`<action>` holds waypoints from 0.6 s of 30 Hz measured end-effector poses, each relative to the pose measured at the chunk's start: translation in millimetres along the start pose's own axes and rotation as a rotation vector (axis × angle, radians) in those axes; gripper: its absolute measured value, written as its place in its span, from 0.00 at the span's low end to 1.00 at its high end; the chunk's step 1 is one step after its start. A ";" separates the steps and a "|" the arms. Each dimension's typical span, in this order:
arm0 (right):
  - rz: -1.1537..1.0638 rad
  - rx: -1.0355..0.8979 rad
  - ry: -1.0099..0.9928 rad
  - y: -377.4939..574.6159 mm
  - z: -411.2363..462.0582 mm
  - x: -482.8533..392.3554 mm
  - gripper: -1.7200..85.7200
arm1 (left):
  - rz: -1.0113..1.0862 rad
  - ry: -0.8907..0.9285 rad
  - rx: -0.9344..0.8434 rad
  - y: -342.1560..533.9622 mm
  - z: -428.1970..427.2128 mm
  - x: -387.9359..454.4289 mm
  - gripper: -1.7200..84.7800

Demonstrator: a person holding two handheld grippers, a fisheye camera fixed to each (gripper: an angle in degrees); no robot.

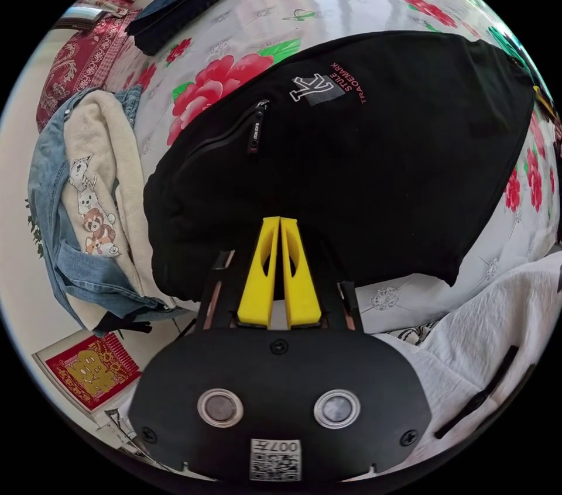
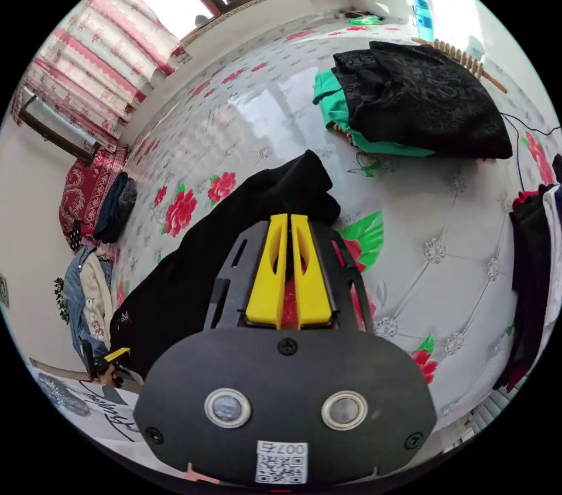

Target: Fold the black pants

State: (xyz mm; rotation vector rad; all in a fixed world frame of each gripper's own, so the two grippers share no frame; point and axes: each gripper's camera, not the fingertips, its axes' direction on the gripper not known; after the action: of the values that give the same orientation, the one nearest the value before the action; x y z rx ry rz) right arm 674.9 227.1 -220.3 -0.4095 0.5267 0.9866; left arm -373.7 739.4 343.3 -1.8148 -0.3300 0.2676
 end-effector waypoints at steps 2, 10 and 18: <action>-0.007 0.010 0.044 10.1 -9.5 6.3 0.02 | -0.018 0.012 0.014 5.8 1.3 -5.7 0.01; 0.184 0.037 -0.113 33.0 -8.3 52.6 0.06 | 0.001 0.018 -0.004 26.0 0.5 -26.8 0.01; 0.295 0.023 -0.276 59.0 -7.5 58.2 0.11 | -0.295 0.245 0.137 90.1 -20.0 -94.1 0.01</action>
State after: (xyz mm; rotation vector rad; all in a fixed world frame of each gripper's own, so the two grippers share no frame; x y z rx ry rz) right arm 648.1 291.3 -265.9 -0.1719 0.3528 1.2975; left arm -446.8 665.2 262.6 -1.6181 -0.3901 -0.1349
